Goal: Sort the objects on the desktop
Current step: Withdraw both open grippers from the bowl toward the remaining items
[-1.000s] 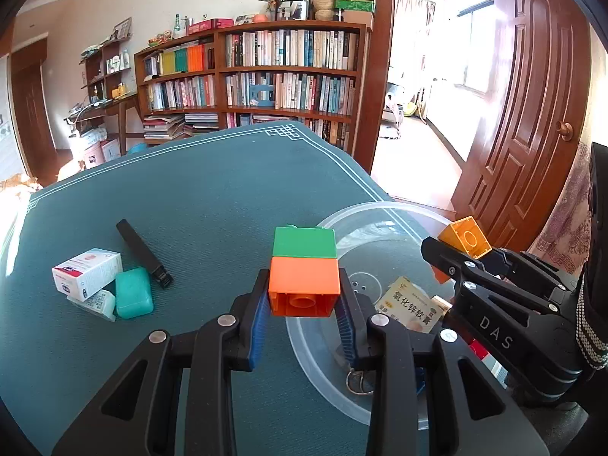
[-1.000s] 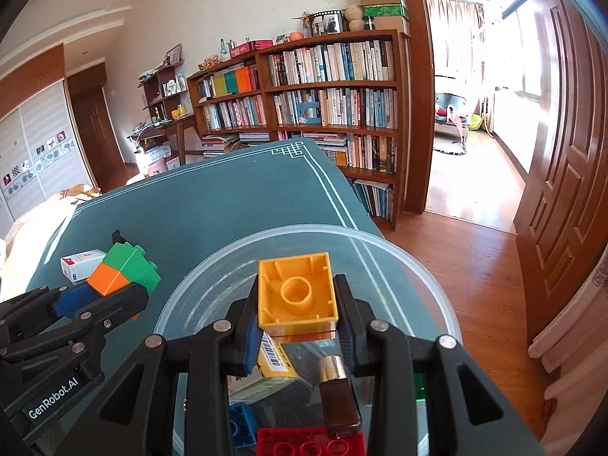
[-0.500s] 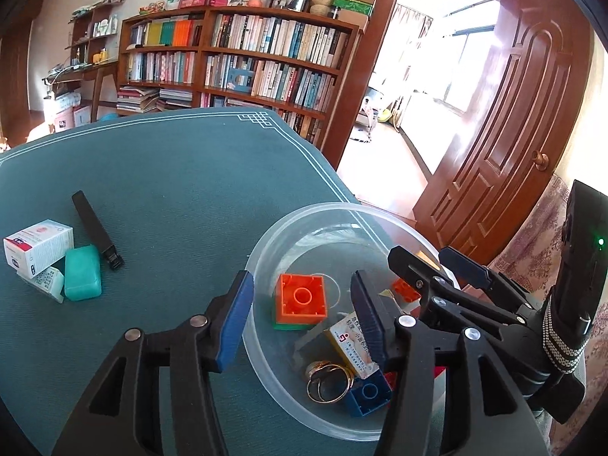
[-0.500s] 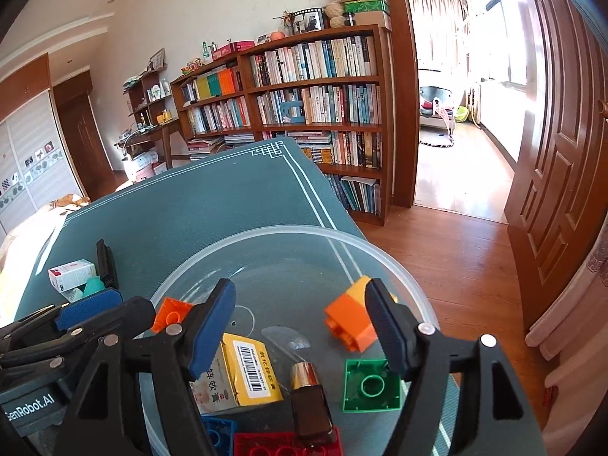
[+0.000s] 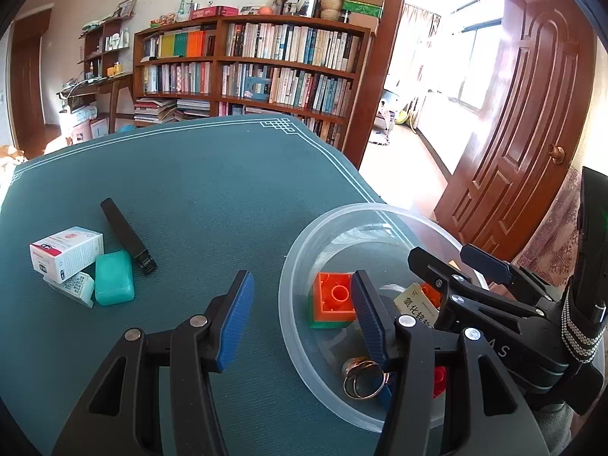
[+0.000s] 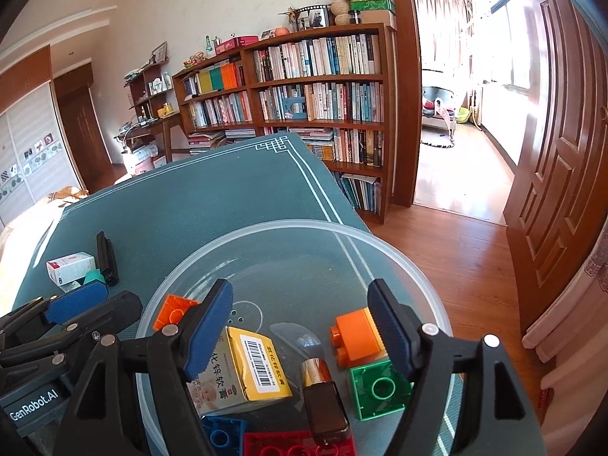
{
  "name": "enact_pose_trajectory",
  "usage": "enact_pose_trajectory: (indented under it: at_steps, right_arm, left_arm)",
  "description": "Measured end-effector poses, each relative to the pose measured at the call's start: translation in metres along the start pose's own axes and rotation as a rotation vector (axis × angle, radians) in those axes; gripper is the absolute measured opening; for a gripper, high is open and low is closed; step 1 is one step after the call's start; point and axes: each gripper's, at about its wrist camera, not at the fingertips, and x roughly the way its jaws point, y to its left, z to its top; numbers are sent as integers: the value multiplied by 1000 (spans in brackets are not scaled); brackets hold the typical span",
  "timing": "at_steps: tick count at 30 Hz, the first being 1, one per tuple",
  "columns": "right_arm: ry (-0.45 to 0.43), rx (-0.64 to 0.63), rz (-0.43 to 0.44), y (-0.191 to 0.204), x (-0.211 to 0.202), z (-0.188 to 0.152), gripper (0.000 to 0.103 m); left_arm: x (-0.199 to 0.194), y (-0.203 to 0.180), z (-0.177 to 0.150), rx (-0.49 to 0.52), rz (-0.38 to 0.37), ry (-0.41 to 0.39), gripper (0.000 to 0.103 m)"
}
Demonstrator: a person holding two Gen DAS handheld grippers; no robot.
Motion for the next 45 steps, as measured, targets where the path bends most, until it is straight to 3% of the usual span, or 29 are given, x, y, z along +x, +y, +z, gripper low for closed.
enact_pose_trajectory:
  at_steps: [14,37,45]
  right_arm:
    - [5,-1,67,19,-4,0,79]
    - [17,-96,234,104,-2,2,81]
    - [40,-173,289,138,4,-4,81]
  left_arm:
    - [-11,41,1,-74,70,-15,57]
    - [-41,146,4,-150,273,-61,57]
    - [-35,169,8,-156,292,-48,57]
